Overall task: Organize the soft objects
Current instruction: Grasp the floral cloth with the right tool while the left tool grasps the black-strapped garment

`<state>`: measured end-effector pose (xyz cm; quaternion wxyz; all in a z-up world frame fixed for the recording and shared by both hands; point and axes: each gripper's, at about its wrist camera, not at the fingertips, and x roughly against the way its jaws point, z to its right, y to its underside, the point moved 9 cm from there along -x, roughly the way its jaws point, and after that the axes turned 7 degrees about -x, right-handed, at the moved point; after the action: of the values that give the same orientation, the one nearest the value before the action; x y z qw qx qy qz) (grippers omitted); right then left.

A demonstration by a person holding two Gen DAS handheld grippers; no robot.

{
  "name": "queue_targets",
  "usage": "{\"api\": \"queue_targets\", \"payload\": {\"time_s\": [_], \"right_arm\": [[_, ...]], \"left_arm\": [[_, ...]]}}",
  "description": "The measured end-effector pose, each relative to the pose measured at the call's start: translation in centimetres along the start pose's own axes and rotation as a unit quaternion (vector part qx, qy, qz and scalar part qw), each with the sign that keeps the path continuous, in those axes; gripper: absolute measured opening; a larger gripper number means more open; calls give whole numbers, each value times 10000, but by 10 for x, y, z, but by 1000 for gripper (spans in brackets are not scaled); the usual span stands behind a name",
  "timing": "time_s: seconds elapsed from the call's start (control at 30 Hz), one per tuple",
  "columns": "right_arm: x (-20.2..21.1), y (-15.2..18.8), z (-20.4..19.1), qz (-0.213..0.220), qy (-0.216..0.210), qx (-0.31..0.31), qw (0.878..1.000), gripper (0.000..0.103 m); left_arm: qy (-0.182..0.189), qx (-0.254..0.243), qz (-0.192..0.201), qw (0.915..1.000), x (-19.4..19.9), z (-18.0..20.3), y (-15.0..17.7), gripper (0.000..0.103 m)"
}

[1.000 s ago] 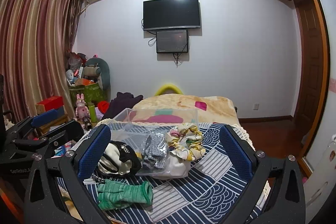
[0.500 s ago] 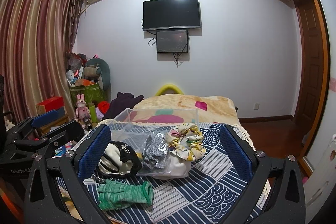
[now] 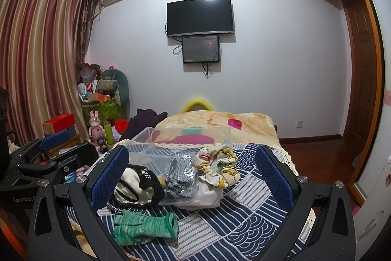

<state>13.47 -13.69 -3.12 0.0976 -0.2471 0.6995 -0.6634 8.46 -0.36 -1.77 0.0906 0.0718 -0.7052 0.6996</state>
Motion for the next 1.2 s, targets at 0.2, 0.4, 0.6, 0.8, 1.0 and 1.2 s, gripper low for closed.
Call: {"api": "queue_targets", "payload": {"time_s": [0.2,0.4,0.6,0.8,1.0,1.2], "right_arm": [[-9,6,8,-67,48,-12,10000,102],[-31,20,26,-491,109,-271,9984,85],[-48,35,39,-843,178,-386,9955,74],[-65,49,52,-1139,308,-452,9920,66],[-77,44,61,-1173,349,-578,9908,63],[-95,54,69,-1494,427,-634,9858,53]], "left_arm": [[-193,199,-189,9994,-13,-18,11,83],[-267,445,-631,9967,-36,-40,35,75],[-382,577,-995,9926,-57,-58,60,69],[-370,638,-1362,9879,-76,-68,84,68],[-264,678,-1654,9835,-92,-69,105,51],[-283,559,-1695,9835,-94,-68,110,38]]}}
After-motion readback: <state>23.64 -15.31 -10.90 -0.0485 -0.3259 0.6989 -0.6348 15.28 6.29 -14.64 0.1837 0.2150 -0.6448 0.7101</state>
